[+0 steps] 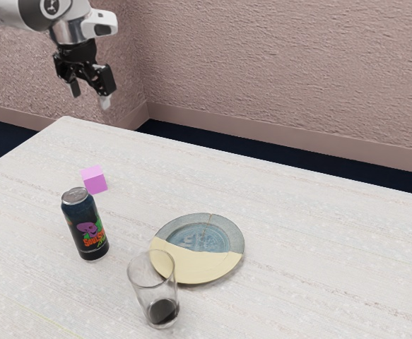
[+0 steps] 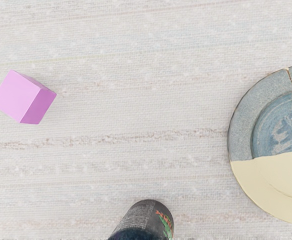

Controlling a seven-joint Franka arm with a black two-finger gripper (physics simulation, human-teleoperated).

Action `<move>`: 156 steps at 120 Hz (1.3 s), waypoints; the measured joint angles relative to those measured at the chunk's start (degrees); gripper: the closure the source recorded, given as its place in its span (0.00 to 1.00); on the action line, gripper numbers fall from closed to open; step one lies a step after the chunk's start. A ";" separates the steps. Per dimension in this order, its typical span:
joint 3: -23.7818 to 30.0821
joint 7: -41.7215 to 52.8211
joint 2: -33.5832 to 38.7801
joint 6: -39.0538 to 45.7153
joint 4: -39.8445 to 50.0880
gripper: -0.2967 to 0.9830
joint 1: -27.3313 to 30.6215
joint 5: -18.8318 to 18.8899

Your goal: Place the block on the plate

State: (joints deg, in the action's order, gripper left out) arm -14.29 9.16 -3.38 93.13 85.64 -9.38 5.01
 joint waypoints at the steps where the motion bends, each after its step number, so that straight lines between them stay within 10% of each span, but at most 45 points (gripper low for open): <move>1: -0.04 0.01 -0.01 -0.11 -0.01 0.23 -0.10 -0.01; 45: -1.35 11.88 -10.18 6.30 3.39 0.23 6.76 -1.47; 80: 12.19 29.71 -23.54 13.13 -4.93 0.23 23.51 -3.68; 156: 19.55 52.07 -41.50 14.50 -20.53 0.23 33.31 -0.39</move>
State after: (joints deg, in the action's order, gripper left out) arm 5.26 61.23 -44.88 107.62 65.11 23.93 4.62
